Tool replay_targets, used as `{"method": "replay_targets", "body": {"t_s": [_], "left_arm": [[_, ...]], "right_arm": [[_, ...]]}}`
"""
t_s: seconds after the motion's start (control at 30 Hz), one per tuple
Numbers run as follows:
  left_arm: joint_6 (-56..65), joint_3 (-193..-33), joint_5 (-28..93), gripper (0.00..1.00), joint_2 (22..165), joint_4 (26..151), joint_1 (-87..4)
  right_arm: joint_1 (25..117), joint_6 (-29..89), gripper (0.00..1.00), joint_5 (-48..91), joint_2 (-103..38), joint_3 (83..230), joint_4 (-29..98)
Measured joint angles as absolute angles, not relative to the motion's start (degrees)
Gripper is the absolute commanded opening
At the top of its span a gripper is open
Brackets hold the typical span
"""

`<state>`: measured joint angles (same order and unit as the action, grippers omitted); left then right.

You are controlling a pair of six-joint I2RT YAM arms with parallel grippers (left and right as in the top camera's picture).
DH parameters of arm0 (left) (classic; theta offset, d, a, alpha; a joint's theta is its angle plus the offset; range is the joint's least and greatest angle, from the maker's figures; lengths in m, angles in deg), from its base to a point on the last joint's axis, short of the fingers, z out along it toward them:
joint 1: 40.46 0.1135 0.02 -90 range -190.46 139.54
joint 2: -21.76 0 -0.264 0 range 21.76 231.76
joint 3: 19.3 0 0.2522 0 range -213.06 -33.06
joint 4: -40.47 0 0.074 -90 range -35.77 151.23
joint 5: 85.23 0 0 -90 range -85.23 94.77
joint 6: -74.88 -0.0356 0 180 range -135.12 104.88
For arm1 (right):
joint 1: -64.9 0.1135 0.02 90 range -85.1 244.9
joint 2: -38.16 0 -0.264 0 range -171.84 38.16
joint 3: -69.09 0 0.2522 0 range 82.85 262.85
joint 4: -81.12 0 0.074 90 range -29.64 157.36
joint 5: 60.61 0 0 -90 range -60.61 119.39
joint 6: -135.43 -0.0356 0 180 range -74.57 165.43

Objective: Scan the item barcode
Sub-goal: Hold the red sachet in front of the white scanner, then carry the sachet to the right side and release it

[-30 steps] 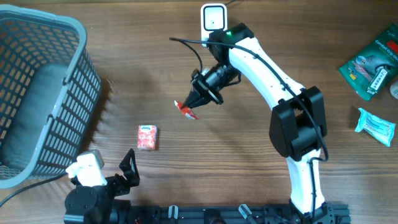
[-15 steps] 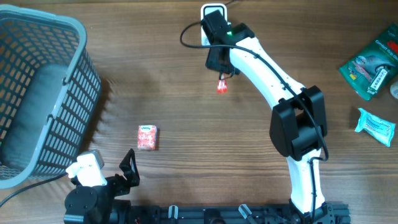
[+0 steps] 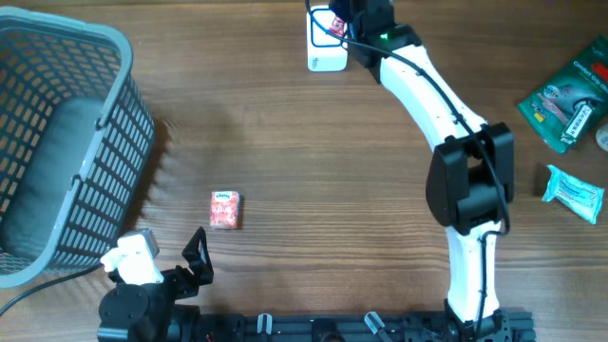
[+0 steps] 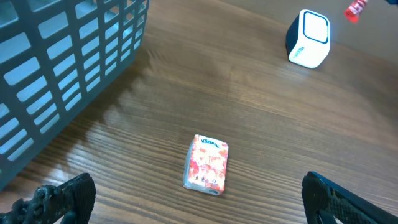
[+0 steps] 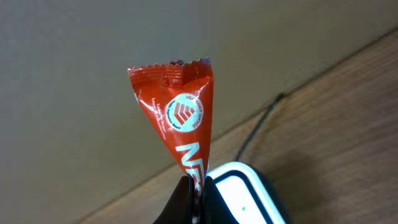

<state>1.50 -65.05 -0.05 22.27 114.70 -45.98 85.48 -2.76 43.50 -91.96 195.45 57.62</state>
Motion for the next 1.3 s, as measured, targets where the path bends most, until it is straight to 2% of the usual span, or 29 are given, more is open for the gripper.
{"method": "replay_targets", "body": {"t_s": [0.33, 0.53, 0.63, 0.73, 0.93, 0.97, 1.03, 1.1, 1.13, 1.3], "left_arm": [[1.5, -65.05, -0.05, 1.0, 22.27, 114.68, -45.98], [1.5, -65.05, -0.05, 1.0, 22.27, 114.66, -45.98], [1.5, -65.05, -0.05, 1.0, 22.27, 114.68, -45.98], [1.5, -65.05, -0.05, 1.0, 22.27, 114.68, -45.98], [1.5, -65.05, -0.05, 1.0, 22.27, 114.68, -45.98], [1.5, -65.05, -0.05, 1.0, 22.27, 114.68, -45.98], [1.5, -65.05, -0.05, 1.0, 22.27, 114.68, -45.98], [1.5, -65.05, -0.05, 1.0, 22.27, 114.68, -45.98], [1.5, -65.05, -0.05, 1.0, 22.27, 114.68, -45.98], [1.5, -65.05, -0.05, 1.0, 22.27, 114.68, -45.98]], "right_arm": [[85.48, -7.54, 0.05, 43.82, -98.83, 195.8, 62.12], [83.29, -7.87, 0.05, 42.69, -97.75, 199.84, 37.84], [78.42, -4.94, 0.05, 42.27, -95.94, 200.04, 26.01], [69.55, 4.35, 0.05, 42.29, -94.96, 200.39, 17.12], [52.48, 21.7, 0.05, 42.67, -94.96, 199.38, 14.91], [49.98, 23.19, 0.1, 42.47, -94.96, 198.24, 15.52], [45.9, 24.78, 0.26, 41.38, -95.26, 196.65, 16.29], [43.27, 25.94, 0.8, 39.63, -95.5, 196.43, 16.79], [42.44, 26.03, 0.99, 38.47, -95.5, 196.43, 16.88], [42.14, 25.11, 1.0, 27.39, -95.0, 196.43, 14.26]]}}
